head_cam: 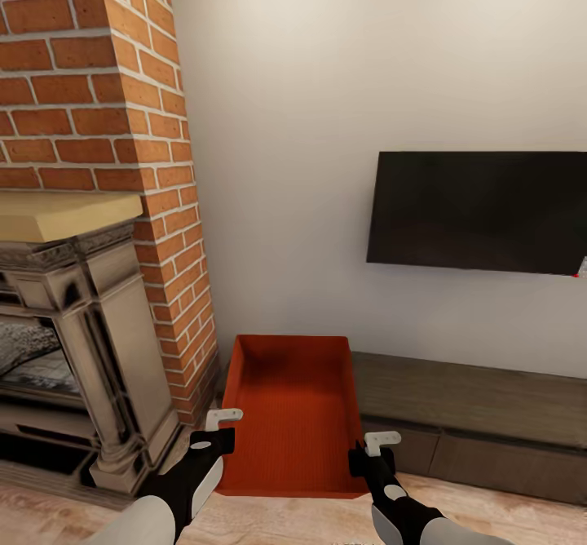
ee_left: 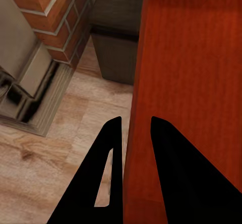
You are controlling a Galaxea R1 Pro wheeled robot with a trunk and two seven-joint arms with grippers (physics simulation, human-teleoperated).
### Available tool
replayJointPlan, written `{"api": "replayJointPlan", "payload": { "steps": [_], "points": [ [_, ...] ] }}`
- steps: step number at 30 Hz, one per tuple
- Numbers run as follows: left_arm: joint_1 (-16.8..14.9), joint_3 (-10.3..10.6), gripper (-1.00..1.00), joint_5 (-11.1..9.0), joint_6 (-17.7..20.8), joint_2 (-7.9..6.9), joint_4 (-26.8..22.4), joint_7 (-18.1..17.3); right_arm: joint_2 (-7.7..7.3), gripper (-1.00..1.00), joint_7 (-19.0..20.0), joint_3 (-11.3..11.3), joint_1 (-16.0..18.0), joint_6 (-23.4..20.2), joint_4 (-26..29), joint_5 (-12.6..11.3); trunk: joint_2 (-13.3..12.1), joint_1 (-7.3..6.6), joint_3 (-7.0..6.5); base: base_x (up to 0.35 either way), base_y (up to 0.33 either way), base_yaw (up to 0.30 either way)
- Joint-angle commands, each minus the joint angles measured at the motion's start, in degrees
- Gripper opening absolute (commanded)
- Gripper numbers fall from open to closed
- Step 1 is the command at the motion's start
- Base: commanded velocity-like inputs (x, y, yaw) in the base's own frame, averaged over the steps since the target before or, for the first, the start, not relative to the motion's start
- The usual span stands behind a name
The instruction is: Move the two storage containers from the living room to the garage. In the garage, place one container on the floor and stack the other container on top of it (either order is fine).
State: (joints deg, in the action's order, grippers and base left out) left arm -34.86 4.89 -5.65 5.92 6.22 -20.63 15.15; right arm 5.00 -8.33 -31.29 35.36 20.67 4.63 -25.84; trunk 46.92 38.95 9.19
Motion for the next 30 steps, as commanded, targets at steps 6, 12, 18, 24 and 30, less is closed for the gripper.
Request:
{"api": "replayJointPlan", "payload": {
  "steps": [6,12,18,24,30],
  "points": [
    [-0.04,-0.32,-1.0,0.47,0.41,-0.07,-0.29,0.76,0.01,-1.0,-0.55,0.88,0.06,0.43,-0.23,-1.59,0.07,0.01,0.09,0.0,0.0,-0.243],
    [-0.04,-0.32,-1.0,0.47,0.41,-0.07,-0.29,0.76,0.03,-1.0,-0.55,0.88,0.06,0.43,-0.23,-1.59,0.07,0.01,0.09,0.0,0.0,-0.243],
    [-0.04,-0.32,-1.0,0.47,0.41,-0.07,-0.29,0.76,0.01,-1.0,-0.55,0.88,0.06,0.43,-0.23,-1.56,0.07,0.01,0.09,0.0,0.0,-0.243],
    [-0.04,-0.32,-1.0,0.47,0.41,-0.07,-0.29,0.76,0.01,-1.0,-0.55,0.88,0.06,0.43,-0.23,-1.54,0.07,0.01,0.09,0.0,0.0,-0.244],
    [-0.04,-0.32,-1.0,0.46,0.41,-0.07,-0.29,0.76,0.01,-1.0,-0.55,0.88,0.06,0.43,-0.23,-1.57,0.07,0.01,0.09,0.0,0.0,-0.244]
  ]
}}
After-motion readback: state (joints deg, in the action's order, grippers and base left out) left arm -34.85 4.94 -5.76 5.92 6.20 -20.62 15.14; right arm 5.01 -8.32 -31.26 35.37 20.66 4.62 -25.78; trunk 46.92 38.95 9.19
